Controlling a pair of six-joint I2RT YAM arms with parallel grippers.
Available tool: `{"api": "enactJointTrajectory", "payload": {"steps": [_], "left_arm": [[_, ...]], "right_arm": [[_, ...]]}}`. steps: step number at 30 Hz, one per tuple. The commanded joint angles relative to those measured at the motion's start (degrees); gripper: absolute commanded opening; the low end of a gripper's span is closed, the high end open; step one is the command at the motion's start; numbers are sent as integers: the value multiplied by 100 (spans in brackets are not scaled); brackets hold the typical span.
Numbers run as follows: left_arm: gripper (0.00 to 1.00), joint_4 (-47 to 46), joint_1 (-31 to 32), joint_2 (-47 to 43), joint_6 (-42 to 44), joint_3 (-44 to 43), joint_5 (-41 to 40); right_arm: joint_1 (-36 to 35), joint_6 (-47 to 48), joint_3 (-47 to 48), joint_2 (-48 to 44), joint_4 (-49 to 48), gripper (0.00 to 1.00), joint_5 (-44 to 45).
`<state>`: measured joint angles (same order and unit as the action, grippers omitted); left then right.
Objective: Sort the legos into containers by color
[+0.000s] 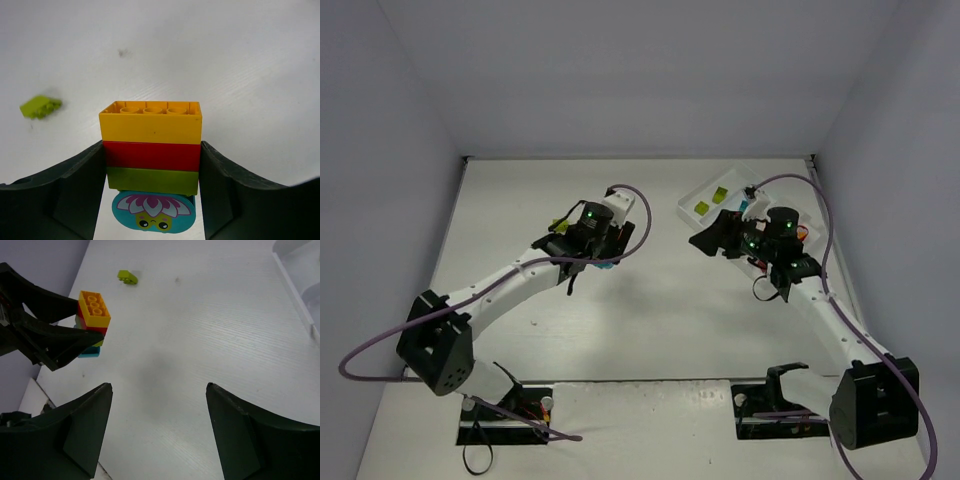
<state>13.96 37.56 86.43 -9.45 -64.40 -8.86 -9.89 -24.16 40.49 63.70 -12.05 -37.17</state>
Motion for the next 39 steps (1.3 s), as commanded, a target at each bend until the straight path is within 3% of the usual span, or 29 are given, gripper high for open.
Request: {"api": "enactJointTrajectory", "payload": {"steps": [1,11,21,24,25,26,28,29,32,35,39], "left_arm": [[15,-955,49,-983,1572,304,1205],[14,-903,111,-2042,3063,744,3020],[14,-1097,129,-2333,3433,1105,3374],[14,-1167,129,-2272,3415,1096,3321],[14,-1167,129,-2254,3415,1088,3295],[14,-1237,129,-2219,3398,1088,3312],[14,-1255,129,-2210,3389,1096,3295],[14,-1246,129,-2210,3397,1096,3286],[13,-1264,129,-2175,3397,1131,3224],[7,-1299,120,-2140,3292,1158,3250],[3,-1290,120,-2043,3274,1158,3251]], "right_arm": [[-214,-228,581,115,-271,73,-755],[-1392,-510,1487,792,-306,79,-714],[-2175,-695,1848,1574,-614,80,-511],[-2280,-695,1910,1698,-631,76,-511],[-2307,-695,1910,1716,-640,71,-485],[-2359,-721,1849,1794,-675,57,-458],[-2368,-730,1831,1804,-693,53,-467],[-2368,-713,1822,1804,-684,41,-449],[-2360,-686,1796,1751,-684,16,-353],[-2325,-651,1787,1698,-641,0,-300],[-1974,-616,1656,1479,-544,0,-308]]}}
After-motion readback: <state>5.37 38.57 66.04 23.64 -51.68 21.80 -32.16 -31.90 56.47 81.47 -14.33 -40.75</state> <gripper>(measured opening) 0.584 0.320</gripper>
